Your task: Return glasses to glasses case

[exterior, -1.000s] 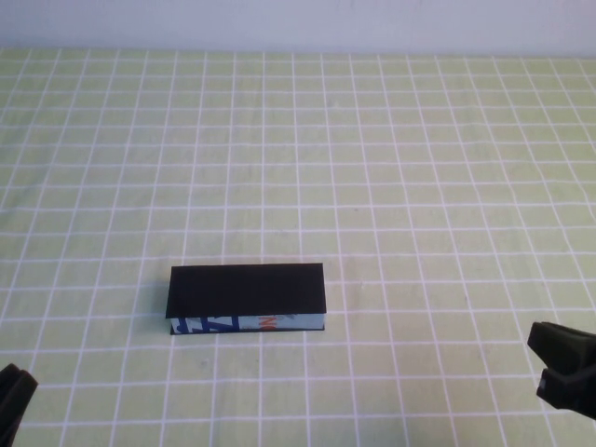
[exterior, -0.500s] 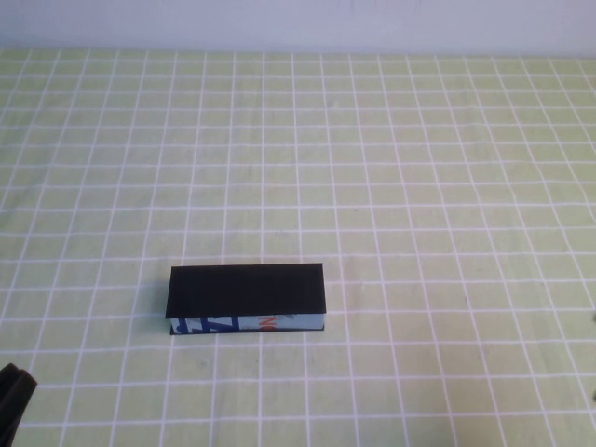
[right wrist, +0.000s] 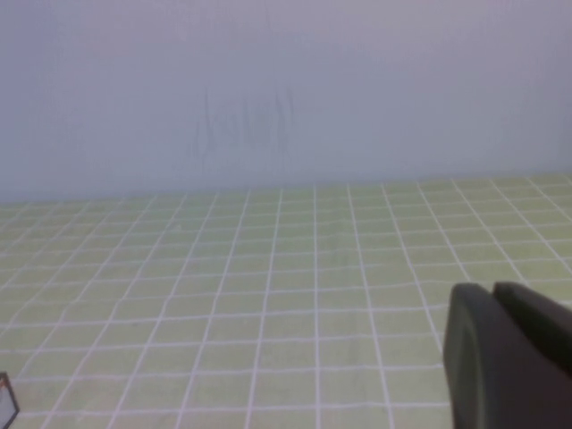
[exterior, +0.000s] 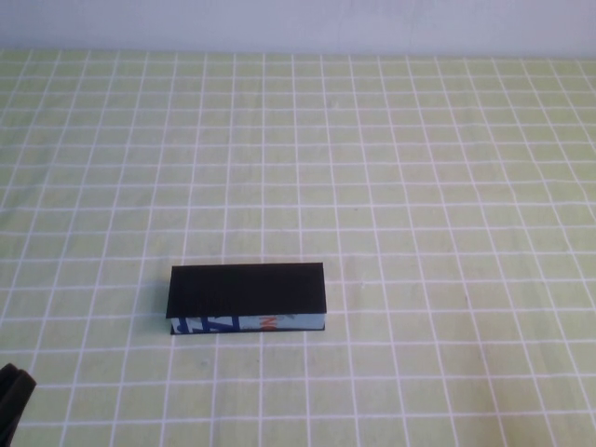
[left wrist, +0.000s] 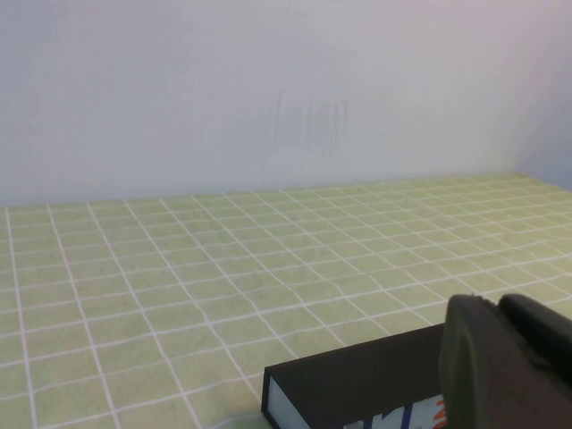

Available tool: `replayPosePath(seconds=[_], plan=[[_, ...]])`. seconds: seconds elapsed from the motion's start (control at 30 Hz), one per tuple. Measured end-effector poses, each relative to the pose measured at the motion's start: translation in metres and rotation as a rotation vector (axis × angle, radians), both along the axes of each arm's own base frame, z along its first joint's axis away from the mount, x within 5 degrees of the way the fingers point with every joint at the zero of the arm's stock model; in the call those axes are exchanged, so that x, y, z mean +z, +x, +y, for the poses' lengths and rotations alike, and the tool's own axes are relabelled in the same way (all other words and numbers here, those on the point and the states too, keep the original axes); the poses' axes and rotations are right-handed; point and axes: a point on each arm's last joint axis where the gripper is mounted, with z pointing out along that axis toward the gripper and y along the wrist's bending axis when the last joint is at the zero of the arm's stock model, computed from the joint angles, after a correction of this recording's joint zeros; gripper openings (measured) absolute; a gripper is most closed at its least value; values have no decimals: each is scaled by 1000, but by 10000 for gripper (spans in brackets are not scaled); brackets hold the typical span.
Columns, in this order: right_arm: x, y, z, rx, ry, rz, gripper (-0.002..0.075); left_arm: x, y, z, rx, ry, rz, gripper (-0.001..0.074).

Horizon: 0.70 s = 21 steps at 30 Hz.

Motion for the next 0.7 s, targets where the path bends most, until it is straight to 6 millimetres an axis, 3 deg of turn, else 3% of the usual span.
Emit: replayPosePath(seconds=[0.7], plan=[[-8,-1,6,64,-18,85,-11,0,0,0,1,-2,0,-2]])
